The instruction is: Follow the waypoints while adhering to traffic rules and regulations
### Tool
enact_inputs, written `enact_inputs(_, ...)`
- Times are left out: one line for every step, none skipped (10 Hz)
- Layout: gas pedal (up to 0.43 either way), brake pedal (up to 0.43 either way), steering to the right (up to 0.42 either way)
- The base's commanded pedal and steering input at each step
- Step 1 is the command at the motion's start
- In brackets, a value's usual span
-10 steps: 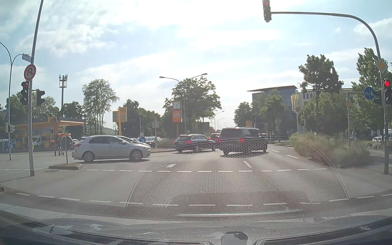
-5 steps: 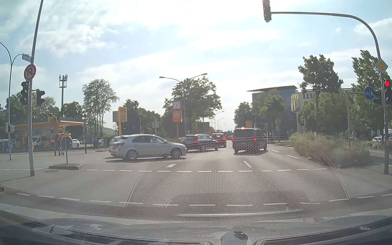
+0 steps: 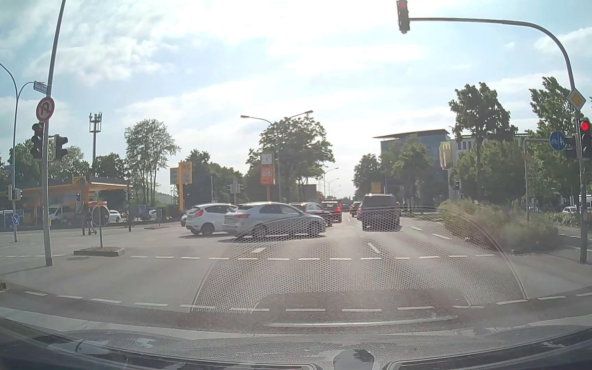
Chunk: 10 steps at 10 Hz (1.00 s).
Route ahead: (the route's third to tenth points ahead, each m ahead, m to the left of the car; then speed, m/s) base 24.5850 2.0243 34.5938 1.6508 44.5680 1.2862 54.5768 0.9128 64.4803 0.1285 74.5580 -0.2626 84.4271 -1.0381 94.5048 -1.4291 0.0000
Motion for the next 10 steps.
enact_inputs(0.000,0.213,-0.009)
enact_inputs(0.000,0.213,-0.009)
enact_inputs(0.000,0.213,-0.009)
enact_inputs(0.000,0.213,-0.009)
enact_inputs(0.000,0.213,-0.009)
enact_inputs(0.000,0.213,-0.009)
enact_inputs(0.000,0.213,-0.009)
enact_inputs(0.000,0.213,-0.009)
enact_inputs(0.000,0.213,-0.009)
enact_inputs(0.000,0.213,-0.009)
